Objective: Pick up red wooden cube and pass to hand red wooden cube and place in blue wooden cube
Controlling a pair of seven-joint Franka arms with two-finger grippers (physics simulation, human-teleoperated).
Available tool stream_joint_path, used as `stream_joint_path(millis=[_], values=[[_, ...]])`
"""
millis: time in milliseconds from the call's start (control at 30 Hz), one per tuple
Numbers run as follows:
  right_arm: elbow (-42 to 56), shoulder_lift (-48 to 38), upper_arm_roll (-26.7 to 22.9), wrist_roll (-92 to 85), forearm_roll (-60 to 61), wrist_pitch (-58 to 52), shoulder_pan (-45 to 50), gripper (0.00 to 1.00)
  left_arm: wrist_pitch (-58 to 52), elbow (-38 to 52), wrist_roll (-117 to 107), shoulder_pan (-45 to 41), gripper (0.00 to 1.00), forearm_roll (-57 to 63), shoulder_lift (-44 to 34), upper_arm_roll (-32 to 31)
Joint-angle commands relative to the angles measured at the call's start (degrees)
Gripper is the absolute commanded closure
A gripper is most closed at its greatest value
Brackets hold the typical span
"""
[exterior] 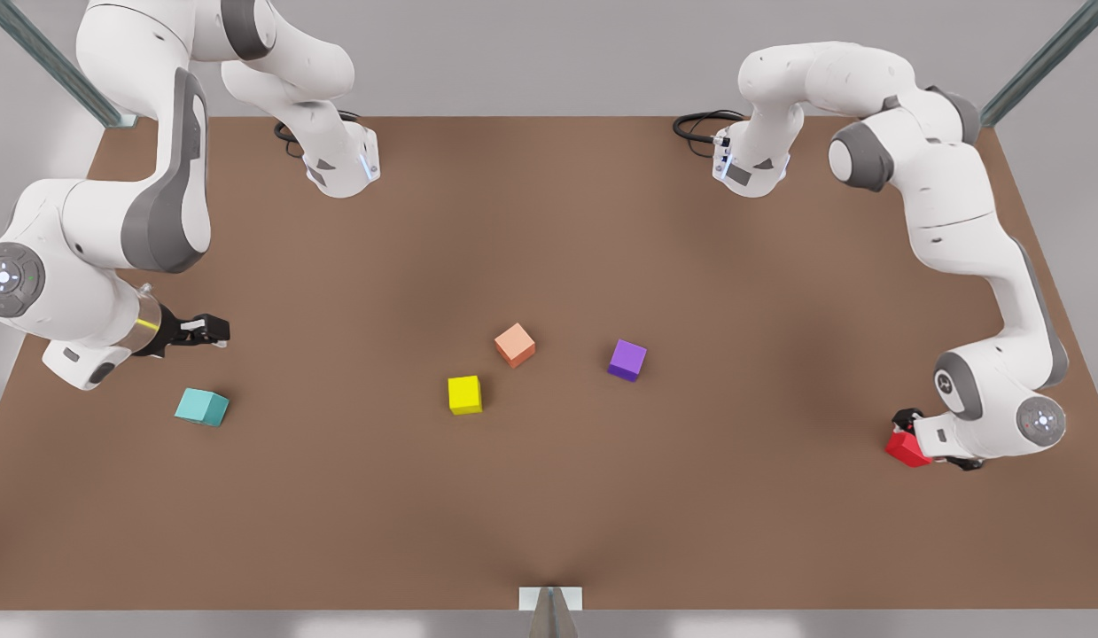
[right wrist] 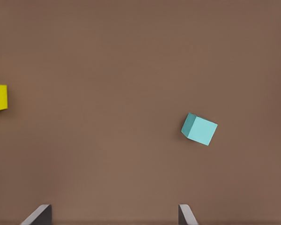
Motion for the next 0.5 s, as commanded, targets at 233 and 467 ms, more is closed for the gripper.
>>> stream_joint_path(millis=[233,467], values=[[-0.7,0.1,0.0,-0.4,0.0,0.2,0.0,0.00,3.4,0.0,20.1,1.1,0.00,-0.2,1.5,0.1],[-0.7,0.0,0.0,-0.4,0.0,0.2,0.0,0.00,2.9,-0.1,1.7,1.8,0.00,-0.3,2.0,0.2]])
